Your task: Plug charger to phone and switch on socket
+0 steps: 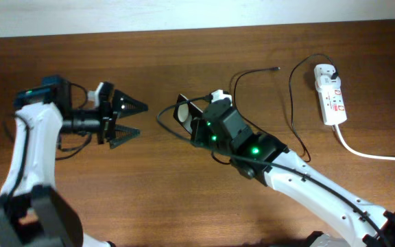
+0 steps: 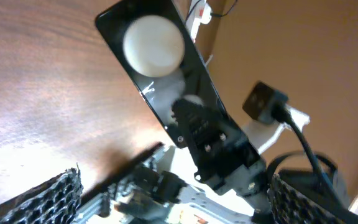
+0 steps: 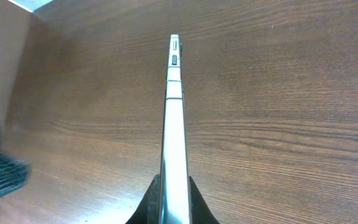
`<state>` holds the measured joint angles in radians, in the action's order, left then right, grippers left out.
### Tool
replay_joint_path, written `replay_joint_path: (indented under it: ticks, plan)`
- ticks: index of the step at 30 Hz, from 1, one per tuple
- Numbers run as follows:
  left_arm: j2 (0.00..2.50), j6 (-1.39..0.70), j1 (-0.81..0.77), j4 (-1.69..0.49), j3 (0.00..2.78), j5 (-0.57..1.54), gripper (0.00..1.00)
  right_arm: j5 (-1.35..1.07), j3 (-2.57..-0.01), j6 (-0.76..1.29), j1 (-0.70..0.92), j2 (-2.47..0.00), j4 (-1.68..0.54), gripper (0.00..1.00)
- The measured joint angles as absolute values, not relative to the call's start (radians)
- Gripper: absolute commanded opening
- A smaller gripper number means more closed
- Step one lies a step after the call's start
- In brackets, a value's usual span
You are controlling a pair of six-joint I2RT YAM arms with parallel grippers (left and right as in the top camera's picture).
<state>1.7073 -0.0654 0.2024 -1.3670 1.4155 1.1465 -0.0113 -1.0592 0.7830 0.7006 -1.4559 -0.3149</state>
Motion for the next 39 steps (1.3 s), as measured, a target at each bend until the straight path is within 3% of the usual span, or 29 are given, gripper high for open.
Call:
replay_joint_path:
  ticks: [4,7,9,11,15,19,23,29,32,38,39]
  plan:
    - [1.435,0.017,0.259,-1.39,1.414,0.94,0.99,-0.294,-1.059,0.791,0.567,-1.452,-0.365,0.04]
    - [1.177,0.035,0.298,-1.39,1.412,0.757,0.98,-0.352,-1.058,0.791,0.525,-1.4,-0.442,0.04]
    - [1.068,0.038,0.3,-1.392,1.412,0.701,0.9,-0.365,-1.058,0.809,0.525,-1.348,-0.442,0.04]
    - [1.02,0.044,0.3,-1.38,1.378,0.673,0.92,-0.368,-1.058,0.82,0.525,-1.305,-0.443,0.04]
    - [0.925,-0.063,0.301,-1.092,1.013,0.738,0.99,-0.358,-1.031,0.831,0.525,-1.169,-0.445,0.04]
    - [1.049,-0.397,0.301,-0.625,0.698,1.054,0.99,-0.294,-0.93,0.913,0.525,-1.082,-0.437,0.04]
    - [1.238,-0.651,0.301,-0.527,0.682,1.219,0.99,-0.262,-0.781,1.187,0.525,-1.083,-0.138,0.04]
    - [1.279,-0.826,0.301,-0.44,0.68,1.245,1.0,-0.263,-0.72,1.369,0.646,-1.248,0.204,0.04]
    - [1.28,-0.897,0.296,-0.31,0.676,1.241,0.96,-0.267,-0.72,1.478,0.662,-1.338,0.233,0.04]
    - [1.281,-1.219,0.073,-0.037,0.671,1.082,0.93,-0.297,-0.719,1.611,0.662,-1.346,0.27,0.04]
    - [1.281,-1.274,0.043,-0.015,0.671,1.043,0.88,-0.32,-0.719,1.632,0.662,-1.346,0.277,0.04]
